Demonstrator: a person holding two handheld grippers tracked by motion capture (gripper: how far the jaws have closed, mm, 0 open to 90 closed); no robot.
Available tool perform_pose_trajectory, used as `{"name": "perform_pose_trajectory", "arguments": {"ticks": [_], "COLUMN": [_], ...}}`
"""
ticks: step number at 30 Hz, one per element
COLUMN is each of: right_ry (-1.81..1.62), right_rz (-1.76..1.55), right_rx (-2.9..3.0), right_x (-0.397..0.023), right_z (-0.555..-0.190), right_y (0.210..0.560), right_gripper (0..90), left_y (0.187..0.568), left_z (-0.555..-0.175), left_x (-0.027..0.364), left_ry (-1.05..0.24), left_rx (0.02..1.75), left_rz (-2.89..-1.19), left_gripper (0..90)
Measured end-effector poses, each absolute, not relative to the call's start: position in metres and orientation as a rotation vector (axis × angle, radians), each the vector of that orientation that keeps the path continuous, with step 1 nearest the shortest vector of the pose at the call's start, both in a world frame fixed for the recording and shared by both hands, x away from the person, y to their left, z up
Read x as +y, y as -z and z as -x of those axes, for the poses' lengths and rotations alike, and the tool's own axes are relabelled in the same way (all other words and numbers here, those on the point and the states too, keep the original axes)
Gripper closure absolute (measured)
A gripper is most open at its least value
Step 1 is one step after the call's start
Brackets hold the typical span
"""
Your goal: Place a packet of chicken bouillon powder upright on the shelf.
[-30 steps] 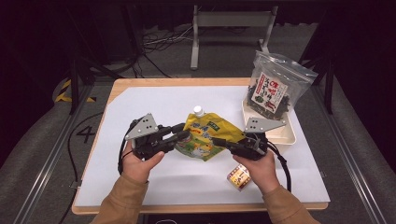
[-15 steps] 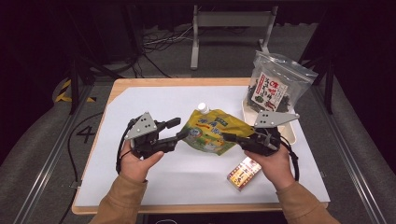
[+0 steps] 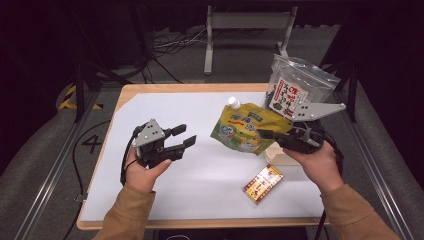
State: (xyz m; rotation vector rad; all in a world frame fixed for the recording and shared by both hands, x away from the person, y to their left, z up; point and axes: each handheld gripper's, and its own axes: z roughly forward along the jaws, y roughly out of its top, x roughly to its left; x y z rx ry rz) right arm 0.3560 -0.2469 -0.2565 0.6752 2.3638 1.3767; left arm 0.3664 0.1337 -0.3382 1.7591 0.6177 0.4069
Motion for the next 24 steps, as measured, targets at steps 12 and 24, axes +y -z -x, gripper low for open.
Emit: {"name": "perform_pose_trajectory", "arguments": {"ticks": [12,24], "right_ry": [-1.277,-1.191], "right_rz": [-0.710,-0.757], "right_rx": [2.364,2.389], "right_x": [-0.270,-0.287], "right_z": [-0.362,-0.370], "right_y": [0.235,0.224], "right_gripper": [83.0,83.0], "left_y": [0.342,0.344], "left_z": [-0.370,-0.372], "left_x": [0.138,0.139], "left_ry": [-0.407,-0.381], "left_rx": [0.644,0.656], "left_rz": [-1.768,-1.783], "left_gripper": [45.8,44.4]}}
